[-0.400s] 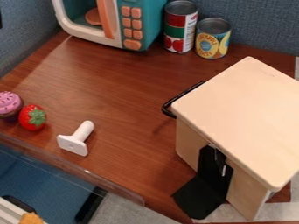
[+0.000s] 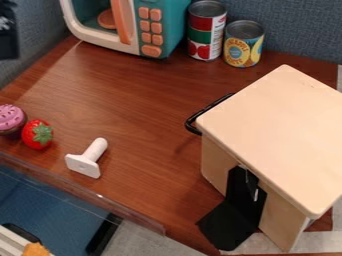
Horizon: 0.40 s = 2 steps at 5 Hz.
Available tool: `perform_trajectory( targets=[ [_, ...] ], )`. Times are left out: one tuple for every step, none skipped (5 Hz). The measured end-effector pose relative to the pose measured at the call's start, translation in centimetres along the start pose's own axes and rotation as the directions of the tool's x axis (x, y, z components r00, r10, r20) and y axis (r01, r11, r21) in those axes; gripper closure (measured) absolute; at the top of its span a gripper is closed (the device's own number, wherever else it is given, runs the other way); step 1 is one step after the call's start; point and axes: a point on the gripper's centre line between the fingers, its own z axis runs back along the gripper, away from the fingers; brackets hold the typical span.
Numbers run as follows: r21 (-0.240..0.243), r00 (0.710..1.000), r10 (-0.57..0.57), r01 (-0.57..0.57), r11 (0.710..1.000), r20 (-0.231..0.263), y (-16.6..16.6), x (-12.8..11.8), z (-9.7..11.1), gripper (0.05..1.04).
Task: Open the drawer
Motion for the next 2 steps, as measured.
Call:
perform_trajectory(
  targets=[
    [-0.028,0.976,0.143,-0.141,0.99,0.166,-2.1,2.4,-0.5,0.084],
    [-0.039,0.945,0.153,-0.148,0.988,0.29,-5.0,5.3,-1.2,0.084]
  ],
)
